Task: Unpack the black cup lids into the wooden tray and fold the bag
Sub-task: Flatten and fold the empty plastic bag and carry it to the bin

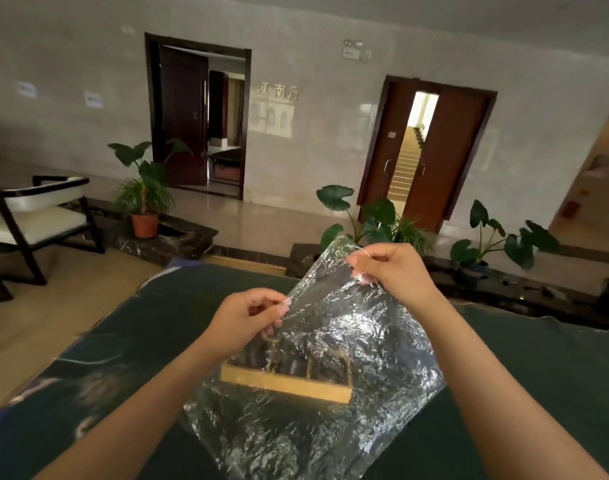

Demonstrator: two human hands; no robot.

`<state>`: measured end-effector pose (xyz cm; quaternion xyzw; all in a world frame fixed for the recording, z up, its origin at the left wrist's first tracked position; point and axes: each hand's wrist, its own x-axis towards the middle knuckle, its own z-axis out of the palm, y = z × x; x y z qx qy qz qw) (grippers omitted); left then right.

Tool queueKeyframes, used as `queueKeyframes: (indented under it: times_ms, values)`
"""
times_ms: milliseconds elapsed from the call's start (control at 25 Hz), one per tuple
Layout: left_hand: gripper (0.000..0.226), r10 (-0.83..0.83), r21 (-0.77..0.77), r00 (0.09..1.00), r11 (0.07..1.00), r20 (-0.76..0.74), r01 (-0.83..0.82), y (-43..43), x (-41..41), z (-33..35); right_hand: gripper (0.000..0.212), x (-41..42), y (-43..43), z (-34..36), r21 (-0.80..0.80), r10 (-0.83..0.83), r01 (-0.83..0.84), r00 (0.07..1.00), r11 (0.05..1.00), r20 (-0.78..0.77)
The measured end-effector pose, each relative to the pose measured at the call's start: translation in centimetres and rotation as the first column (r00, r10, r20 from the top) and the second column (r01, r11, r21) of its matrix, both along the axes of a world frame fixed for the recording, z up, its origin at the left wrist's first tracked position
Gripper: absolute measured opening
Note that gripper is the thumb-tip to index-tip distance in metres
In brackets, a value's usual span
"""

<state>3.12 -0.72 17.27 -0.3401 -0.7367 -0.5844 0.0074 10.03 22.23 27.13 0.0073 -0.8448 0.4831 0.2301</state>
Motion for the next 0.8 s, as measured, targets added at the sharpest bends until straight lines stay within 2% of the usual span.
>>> queueKeyframes:
  times_ms: [80, 200, 280, 400, 480, 560, 600, 640, 720, 800]
  values:
    - [0.011, 0.022, -0.029, 0.998, 0.999, -0.052, -0.023, 0.4, -0.5, 0.2, 0.011, 0.1, 0.2, 0.5, -0.008, -0.017, 0.017, 1.000, 1.000, -0.003]
    - [0.020, 0.101, -0.071, 0.989, 0.992, -0.107, -0.109, 1.0, -1.1, 0.6, 0.012, 0.2, 0.6, 1.2, -0.008, -0.051, 0.051, 0.998, 0.999, -0.030]
    - [0.022, 0.074, -0.080, 0.988, 0.993, -0.137, -0.086, 1.4, -1.3, 0.8, 0.012, 0.3, 1.0, 1.7, -0.016, -0.052, 0.052, 0.997, 0.999, -0.052]
    - [0.019, 0.009, 0.030, 0.993, 1.000, -0.122, -0.005, 1.9, -1.2, 1.2, 0.015, 0.8, 2.8, 1.8, 0.094, -0.049, 0.054, 0.998, 0.994, -0.050]
    - [0.017, -0.011, 0.168, 0.998, 0.985, -0.061, 0.021, 2.1, -1.2, 1.6, 0.040, 1.4, 5.1, 0.9, 0.167, -0.201, 0.201, 0.979, 0.965, -0.015]
    - [0.017, -0.021, 0.275, 1.000, 0.961, -0.009, 0.023, 2.3, -1.5, 2.0, 0.068, 2.6, 7.8, -1.2, 0.038, -0.394, 0.392, 0.917, 0.919, 0.060]
    - [0.017, -0.021, 0.312, 1.000, 0.950, 0.013, 0.016, 2.3, -1.7, 2.2, 0.077, 3.2, 8.6, -2.7, -0.053, -0.429, 0.440, 0.892, 0.896, 0.141]
    - [0.016, -0.020, 0.345, 0.999, 0.939, 0.036, 0.006, 2.4, -1.9, 2.3, 0.085, 3.8, 9.2, -4.5, -0.140, -0.392, 0.433, 0.886, 0.891, 0.246]
    - [0.017, -0.030, 0.408, 0.996, 0.913, 0.084, -0.007, 2.5, -2.2, 2.4, 0.093, 4.4, 9.0, -8.8, -0.320, -0.120, 0.276, 0.894, 0.906, 0.431]
    - [0.020, -0.057, 0.451, 0.987, 0.892, 0.152, -0.018, 2.7, -2.2, 2.2, 0.085, 4.6, 7.4, -12.3, -0.498, 0.168, 0.086, 0.881, 0.863, 0.443]
